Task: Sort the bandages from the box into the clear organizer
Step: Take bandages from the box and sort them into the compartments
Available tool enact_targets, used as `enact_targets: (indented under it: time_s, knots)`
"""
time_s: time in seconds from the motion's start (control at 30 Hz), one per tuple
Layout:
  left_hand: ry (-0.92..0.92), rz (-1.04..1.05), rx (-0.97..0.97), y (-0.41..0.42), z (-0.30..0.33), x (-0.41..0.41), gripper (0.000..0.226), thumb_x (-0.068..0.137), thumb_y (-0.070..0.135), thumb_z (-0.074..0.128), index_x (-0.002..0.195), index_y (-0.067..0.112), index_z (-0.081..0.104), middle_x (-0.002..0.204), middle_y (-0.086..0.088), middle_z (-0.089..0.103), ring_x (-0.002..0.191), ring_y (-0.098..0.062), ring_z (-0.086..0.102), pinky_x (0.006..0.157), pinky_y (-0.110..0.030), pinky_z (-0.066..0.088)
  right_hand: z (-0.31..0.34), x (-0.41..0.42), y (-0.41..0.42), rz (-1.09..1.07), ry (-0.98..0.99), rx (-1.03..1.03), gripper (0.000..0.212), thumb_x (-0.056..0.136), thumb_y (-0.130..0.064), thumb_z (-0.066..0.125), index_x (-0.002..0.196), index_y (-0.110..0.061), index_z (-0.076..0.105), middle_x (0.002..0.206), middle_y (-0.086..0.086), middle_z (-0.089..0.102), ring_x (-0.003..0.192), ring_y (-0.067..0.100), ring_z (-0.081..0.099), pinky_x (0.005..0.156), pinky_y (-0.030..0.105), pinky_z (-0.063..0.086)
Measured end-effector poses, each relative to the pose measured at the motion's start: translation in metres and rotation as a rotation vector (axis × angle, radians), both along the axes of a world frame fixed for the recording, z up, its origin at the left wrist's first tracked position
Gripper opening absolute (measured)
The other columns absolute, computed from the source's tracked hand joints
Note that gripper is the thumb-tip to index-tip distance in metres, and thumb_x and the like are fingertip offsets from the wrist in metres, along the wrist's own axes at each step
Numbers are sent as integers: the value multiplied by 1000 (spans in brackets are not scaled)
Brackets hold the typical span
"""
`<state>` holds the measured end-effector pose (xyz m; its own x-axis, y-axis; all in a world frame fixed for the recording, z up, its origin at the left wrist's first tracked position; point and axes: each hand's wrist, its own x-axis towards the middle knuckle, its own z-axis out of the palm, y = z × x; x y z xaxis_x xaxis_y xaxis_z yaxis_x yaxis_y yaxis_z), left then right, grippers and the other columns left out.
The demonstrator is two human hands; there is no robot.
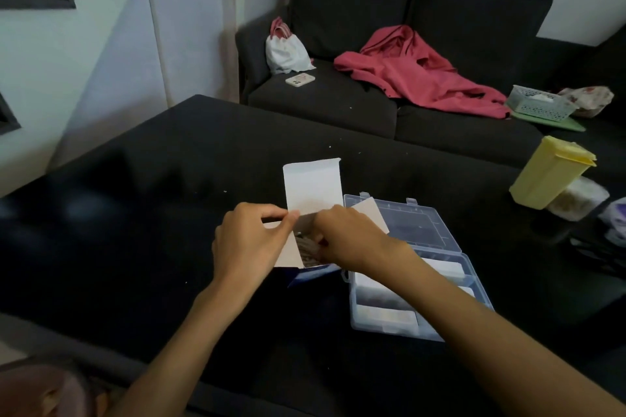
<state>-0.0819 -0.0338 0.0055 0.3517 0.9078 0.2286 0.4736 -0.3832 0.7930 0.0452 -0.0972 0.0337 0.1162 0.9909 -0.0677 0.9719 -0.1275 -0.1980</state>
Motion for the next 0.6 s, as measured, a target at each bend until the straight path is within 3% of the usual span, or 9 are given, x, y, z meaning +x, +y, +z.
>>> enact_targets:
  time_s: [0.13, 0.23, 0.37, 0.47, 0.6]
  knots:
    - [-8, 6, -14, 5, 0, 3, 25, 84, 38, 66, 99, 20, 75, 100, 5, 72, 94, -11, 64, 61, -17, 39, 4, 4, 3, -6, 113, -42, 28, 89, -17, 61, 113, -4, 62, 108, 13, 67, 90, 26, 65, 82, 29, 52]
    - [-3, 33, -26, 11, -2, 3, 25, 84, 41, 65, 97, 23, 75, 99, 6, 72, 95, -15, 65, 64, -23, 40, 7, 10, 2, -33, 74, 4, 28, 90, -21, 60, 115, -8, 64, 111, 12, 65, 92, 23, 63, 82, 34, 54]
    - [21, 75, -59, 20, -3, 1, 26, 86, 45, 62, 99, 26, 74, 102, 7, 71, 98, -19, 63, 62, -25, 36, 4, 16, -7, -47, -10, 194, 27, 95, -30, 51, 112, -15, 65, 103, 6, 56, 101, 19, 48, 78, 28, 39]
    - [22, 100, -97, 26, -6, 2, 27, 86, 47, 60, 99, 27, 74, 103, 6, 71, 98, -23, 63, 69, -28, 39, -3, 20, -6, -131, 100, 287, 27, 95, -30, 49, 113, -15, 64, 107, 4, 58, 105, 14, 45, 81, 28, 42]
    - [60, 104, -101, 26, -7, 7, 32, 90, 48, 53, 109, 26, 69, 110, 4, 68, 101, -23, 61, 70, -29, 39, -4, 22, -2, -197, 341, 361, 22, 96, -25, 48, 105, -11, 63, 109, 6, 65, 94, 9, 60, 72, 21, 53]
